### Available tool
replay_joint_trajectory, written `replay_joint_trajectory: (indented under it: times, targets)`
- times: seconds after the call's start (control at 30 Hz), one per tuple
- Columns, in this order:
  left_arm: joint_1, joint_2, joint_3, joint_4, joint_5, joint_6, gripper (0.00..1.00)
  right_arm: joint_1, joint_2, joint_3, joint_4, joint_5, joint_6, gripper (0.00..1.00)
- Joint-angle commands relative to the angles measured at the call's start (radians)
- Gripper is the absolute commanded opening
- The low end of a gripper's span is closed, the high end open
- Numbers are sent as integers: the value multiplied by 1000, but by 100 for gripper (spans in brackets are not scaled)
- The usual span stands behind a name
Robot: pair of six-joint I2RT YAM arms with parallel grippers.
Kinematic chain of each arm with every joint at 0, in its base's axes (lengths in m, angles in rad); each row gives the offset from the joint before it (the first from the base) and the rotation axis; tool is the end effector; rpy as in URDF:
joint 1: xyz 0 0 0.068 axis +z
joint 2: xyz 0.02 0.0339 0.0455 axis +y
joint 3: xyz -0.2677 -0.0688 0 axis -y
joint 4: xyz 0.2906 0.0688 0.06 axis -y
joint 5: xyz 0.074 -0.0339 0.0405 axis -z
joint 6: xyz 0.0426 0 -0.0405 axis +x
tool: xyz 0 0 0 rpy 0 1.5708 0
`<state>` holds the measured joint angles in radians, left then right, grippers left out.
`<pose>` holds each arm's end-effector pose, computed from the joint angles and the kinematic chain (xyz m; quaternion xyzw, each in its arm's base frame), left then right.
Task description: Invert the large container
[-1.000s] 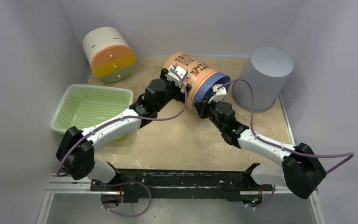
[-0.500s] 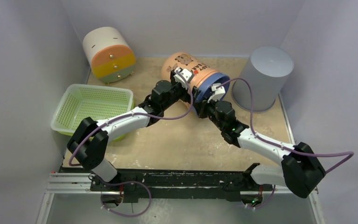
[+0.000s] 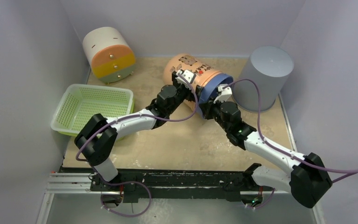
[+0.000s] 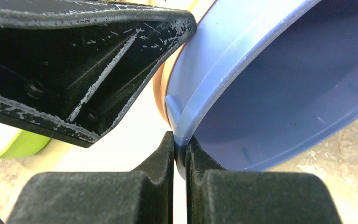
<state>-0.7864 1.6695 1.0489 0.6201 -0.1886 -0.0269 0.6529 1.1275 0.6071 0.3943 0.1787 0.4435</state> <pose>0.3119 -0.3012 0.2597 0.1992 0.6787 -0.2172 0.6727 0.2446 0.1775 0.2483 -0.0194 0.7493 0.2860 0.5969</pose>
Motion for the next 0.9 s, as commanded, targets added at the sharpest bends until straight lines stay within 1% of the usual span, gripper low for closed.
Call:
replay_joint_trajectory:
  times: [0.0, 0.1, 0.2, 0.3, 0.47, 0.67, 0.8, 0.87]
  targets:
    - [35, 82, -1, -61, -261, 60, 85, 24, -136, -8, -29, -37, 4, 0]
    - [48, 107, 17, -78, -300, 67, 85, 24, -194, -34, -81, -18, 15, 0]
    - [76, 116, 13, -80, -301, 35, 85, 24, -245, -58, -130, -6, 28, 0]
    - [96, 123, 5, -77, -307, 38, 85, 24, -283, -74, -169, -8, 45, 0]
    - [168, 127, -6, -78, -316, 10, 85, 25, -329, -82, -235, -11, 60, 0]
    - [248, 118, 2, -121, -347, -3, 85, 27, -387, -51, -344, -1, 29, 0]
    - [271, 110, 32, -169, -371, 0, 85, 30, -430, -12, -393, -18, -19, 0]
    - [274, 108, 40, -186, -367, -4, 85, 30, -426, -1, -401, -18, -27, 0]
